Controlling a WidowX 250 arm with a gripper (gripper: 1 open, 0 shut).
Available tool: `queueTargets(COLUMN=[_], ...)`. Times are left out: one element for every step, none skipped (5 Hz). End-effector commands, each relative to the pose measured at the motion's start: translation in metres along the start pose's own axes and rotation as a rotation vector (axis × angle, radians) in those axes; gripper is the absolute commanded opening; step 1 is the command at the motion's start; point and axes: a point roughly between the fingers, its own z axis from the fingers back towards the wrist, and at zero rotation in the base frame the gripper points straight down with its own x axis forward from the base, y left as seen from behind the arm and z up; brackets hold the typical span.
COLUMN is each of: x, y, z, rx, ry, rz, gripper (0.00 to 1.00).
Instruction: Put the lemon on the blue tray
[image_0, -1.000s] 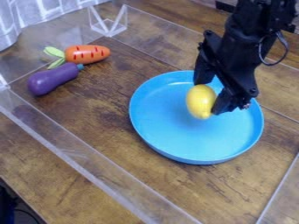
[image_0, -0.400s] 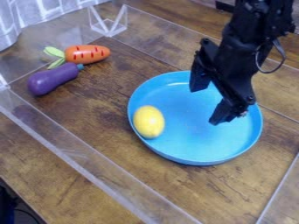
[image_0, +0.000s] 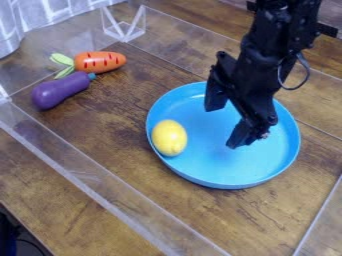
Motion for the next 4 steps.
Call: queueTargets(x=[-0.001,-0.006,-0.010,-0.013], y=[0.013,0.014,0.015,0.016], z=[0.012,0.006,0.004,0.003], rx=[0.006,0.000,0.000,-0.004], ry=[-0.033,-0.015,-0.001,0.009], rz=[0.028,0.039,0.047,0.058], gripper=[1.00,1.00,1.00,1.00])
